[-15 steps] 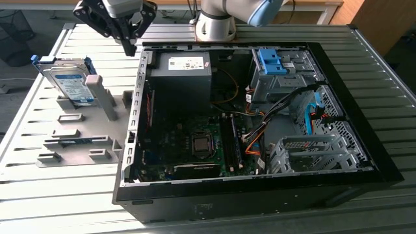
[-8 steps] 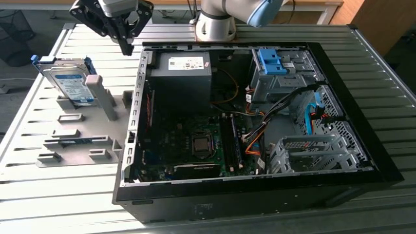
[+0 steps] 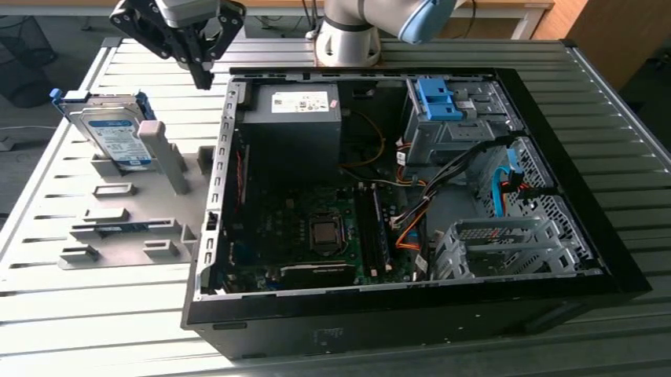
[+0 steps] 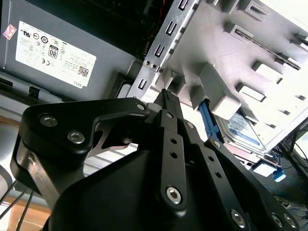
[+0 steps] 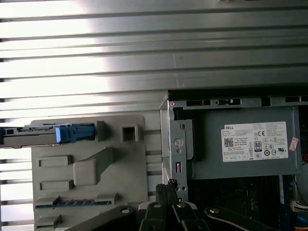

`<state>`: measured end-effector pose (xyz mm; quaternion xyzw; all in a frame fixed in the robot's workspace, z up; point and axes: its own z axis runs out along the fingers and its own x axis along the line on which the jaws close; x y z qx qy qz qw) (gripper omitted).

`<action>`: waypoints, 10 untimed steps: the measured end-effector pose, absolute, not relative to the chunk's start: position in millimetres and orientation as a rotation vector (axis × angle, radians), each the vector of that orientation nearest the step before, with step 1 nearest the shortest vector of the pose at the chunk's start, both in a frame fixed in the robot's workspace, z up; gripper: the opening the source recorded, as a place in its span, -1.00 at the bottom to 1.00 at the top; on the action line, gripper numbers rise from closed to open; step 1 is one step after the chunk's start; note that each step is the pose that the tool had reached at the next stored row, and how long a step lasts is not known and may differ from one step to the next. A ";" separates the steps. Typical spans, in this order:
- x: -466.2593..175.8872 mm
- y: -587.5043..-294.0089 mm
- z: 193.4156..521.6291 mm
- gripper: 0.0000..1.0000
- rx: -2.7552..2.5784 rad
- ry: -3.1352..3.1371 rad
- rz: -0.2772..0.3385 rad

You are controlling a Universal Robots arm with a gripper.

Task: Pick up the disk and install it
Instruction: 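Reach for the disk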

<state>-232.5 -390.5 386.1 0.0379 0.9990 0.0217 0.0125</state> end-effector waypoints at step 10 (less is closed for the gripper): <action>-241.7 -390.1 385.9 -0.79 0.118 3.114 0.068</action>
